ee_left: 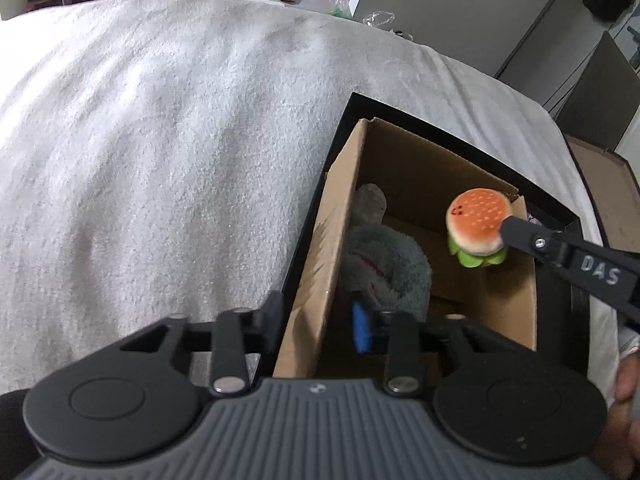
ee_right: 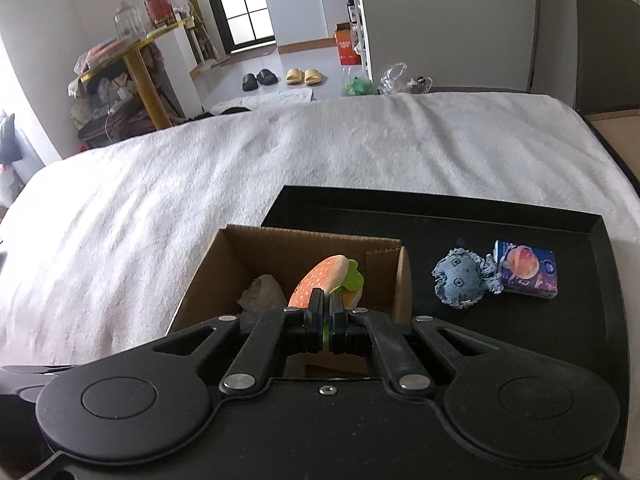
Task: Organize soft objects
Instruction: 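Carry the burger plush over the box with the right gripper, then lower the burger plush into the box and open the right gripper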
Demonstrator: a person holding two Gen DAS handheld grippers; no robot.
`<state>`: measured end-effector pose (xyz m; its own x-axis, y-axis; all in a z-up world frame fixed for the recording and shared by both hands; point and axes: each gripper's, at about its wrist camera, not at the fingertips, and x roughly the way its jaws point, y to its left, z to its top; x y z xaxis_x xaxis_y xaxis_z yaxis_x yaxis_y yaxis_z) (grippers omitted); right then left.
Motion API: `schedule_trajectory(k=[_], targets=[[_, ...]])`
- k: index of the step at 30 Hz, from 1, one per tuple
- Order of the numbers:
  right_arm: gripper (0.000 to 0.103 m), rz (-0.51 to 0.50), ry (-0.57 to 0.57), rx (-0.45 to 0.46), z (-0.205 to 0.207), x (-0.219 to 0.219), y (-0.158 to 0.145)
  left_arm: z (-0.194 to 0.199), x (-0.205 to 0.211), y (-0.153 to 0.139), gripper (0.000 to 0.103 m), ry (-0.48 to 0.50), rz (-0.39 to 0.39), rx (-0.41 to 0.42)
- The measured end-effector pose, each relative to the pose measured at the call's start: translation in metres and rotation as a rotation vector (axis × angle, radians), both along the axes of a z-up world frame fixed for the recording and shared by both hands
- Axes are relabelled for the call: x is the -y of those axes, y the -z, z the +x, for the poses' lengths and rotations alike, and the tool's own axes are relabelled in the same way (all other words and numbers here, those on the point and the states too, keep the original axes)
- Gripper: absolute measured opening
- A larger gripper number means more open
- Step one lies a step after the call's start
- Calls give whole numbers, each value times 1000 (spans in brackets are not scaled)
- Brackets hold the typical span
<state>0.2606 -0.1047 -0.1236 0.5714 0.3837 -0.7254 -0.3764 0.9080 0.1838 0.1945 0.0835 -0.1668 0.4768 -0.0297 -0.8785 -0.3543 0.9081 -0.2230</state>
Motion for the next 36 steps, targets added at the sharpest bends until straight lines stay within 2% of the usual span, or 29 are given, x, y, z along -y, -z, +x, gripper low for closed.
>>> schedule_trajectory(k=[2, 4, 19, 25, 32, 34, 36], targets=[[2, -4, -3, -8, 2, -4, 4, 0, -3, 2, 19, -7, -19, -2], [2, -8, -6, -15, 4, -8, 6, 0, -4, 3, 15, -6, -21, -2], [3, 3, -10, -77, 19, -25, 33, 2, -6, 3, 15, -5, -26, -8], [4, -28, -19, -106, 22, -27, 49, 3, -1, 1, 15, 6, -9, -12], [14, -23, -23, -112, 14, -21, 38, 7, 3, -2, 16, -8, 20, -39], [27, -20, -20, -104, 11, -16, 33, 7, 6, -5, 19, -9, 46, -37], [27, -10, -22, -98, 7, -9, 27, 8, 9, -7, 19, -8, 51, -37]])
